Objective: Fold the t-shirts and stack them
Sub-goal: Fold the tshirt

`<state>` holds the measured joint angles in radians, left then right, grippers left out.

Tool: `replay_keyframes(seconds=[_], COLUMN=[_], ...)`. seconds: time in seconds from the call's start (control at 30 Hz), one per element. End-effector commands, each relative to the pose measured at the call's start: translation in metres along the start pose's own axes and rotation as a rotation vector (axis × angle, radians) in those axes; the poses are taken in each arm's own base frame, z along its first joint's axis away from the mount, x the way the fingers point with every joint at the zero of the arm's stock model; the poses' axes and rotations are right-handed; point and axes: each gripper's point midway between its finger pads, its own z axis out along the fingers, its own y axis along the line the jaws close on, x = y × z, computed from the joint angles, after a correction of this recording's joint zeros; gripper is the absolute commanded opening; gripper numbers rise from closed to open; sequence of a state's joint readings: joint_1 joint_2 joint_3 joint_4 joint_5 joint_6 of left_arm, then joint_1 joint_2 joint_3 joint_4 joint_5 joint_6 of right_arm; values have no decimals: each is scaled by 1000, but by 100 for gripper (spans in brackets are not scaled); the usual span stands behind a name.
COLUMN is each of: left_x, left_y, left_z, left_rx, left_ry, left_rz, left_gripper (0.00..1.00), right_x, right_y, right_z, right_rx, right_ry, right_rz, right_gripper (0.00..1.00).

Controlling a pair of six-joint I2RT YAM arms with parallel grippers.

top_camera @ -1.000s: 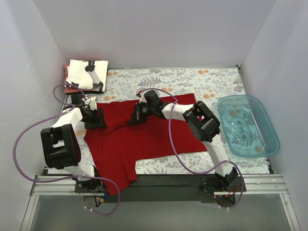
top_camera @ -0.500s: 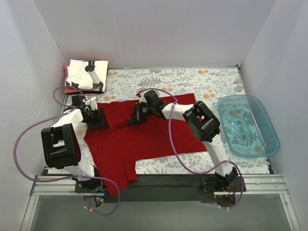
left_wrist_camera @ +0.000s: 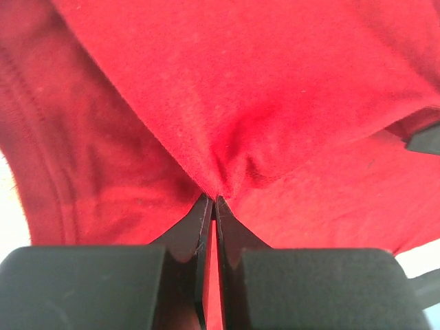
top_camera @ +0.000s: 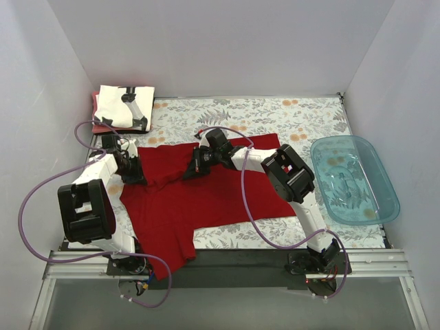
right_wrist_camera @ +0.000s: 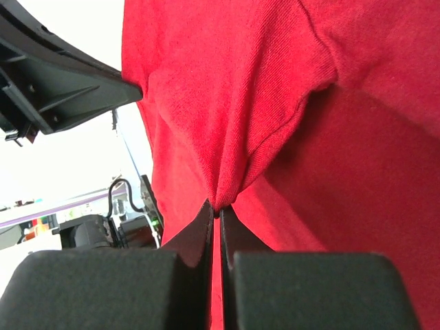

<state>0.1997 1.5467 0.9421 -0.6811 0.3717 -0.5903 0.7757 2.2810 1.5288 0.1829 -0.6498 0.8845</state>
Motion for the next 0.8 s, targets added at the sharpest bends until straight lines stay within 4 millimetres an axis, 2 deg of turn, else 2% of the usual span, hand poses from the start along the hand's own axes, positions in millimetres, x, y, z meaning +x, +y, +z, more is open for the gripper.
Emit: replay_keyframes(seconds=[0.0, 0.17, 0.33, 0.47, 0.5, 0.57, 0.6, 0.63, 0.67, 0.7, 0.77], left_x=[-9, -25, -22, -15, -16, -12, -9, -9, -9, -10, -17], left_y=[10, 19, 23, 28, 29, 32, 32, 30, 26, 23, 12], left_z=[-17, -25, -22, -18, -17, -14, -13, -14, -15, -18, -26], left_rx=[-83, -121, -133, -147, -150, -158, -156, -147, -120, -106, -61], left_ry=[-27, -57, -30, -12, -14, -1, 14, 19, 19, 12, -21], left_rz=[29, 34, 36, 40, 46, 46, 45, 50, 52, 62, 85], left_gripper=[0, 0, 0, 0, 0, 1, 4, 11, 18, 29, 34], right_x=[-3, 1, 12, 23, 23, 24, 21, 18, 17, 16, -3], right_y=[37, 44, 44, 37, 38, 38, 42, 45, 47, 47, 54], right_z=[-13, -18, -18, -16, -16, -20, -23, -31, -38, -45, -72], right_rx=[-69, -82, -82, -61, -64, -44, -40, -40, -33, -31, -49], right_ry=[-9, 9, 41, 76, 78, 93, 90, 87, 93, 87, 39], right_rz=[-39, -24, 1, 0, -31, -52, -78, -139, -155, -178, -275], right_gripper=[1, 1, 1, 3, 10, 17, 36, 45, 59, 63, 64])
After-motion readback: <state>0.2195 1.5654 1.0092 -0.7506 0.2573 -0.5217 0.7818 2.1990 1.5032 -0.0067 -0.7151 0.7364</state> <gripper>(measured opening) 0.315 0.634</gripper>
